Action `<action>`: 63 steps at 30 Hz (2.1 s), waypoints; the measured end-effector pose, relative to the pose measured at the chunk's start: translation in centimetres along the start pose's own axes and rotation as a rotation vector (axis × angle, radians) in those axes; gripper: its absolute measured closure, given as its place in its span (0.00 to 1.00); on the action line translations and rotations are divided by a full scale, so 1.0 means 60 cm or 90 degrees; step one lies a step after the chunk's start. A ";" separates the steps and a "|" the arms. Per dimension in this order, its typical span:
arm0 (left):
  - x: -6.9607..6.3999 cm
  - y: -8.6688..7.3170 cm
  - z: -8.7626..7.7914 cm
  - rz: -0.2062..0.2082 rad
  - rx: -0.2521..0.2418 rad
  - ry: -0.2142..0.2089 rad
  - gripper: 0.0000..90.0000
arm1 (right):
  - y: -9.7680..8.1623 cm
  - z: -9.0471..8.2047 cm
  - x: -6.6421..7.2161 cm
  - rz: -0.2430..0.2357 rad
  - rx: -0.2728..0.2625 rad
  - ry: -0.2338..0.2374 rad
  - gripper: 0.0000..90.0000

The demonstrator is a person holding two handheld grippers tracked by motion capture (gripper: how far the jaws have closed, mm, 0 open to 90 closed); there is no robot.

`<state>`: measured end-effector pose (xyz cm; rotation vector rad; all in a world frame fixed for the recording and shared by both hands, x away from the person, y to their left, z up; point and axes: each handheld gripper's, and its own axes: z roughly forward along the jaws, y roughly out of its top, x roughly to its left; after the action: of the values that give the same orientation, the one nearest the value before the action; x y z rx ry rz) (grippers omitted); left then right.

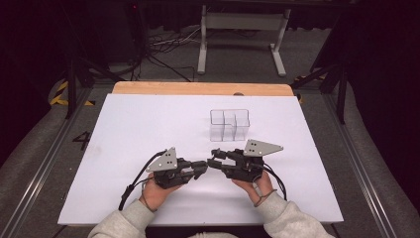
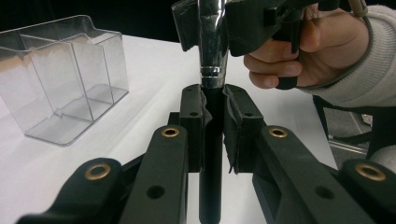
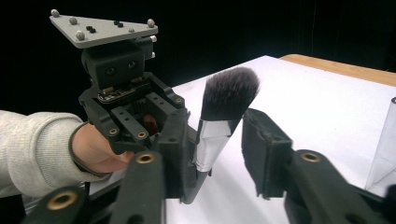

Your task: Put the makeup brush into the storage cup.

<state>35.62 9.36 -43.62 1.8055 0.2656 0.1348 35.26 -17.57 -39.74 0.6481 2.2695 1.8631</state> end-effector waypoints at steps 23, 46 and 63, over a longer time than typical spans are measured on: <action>0.011 0.007 -0.018 -0.034 -0.028 0.005 0.38 | 0.017 -0.009 0.004 -0.001 -0.014 0.011 0.81; 0.022 0.014 -0.057 -0.066 -0.019 0.090 0.03 | 0.075 -0.033 -0.005 -0.055 -0.020 -0.044 0.81; 0.026 0.008 -0.083 -0.080 -0.018 0.116 0.03 | 0.110 -0.044 -0.026 -0.080 -0.013 -0.097 0.81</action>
<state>36.03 14.35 -41.99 1.7456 0.5031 0.2129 37.26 -19.64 -33.05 0.6065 2.1405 1.7170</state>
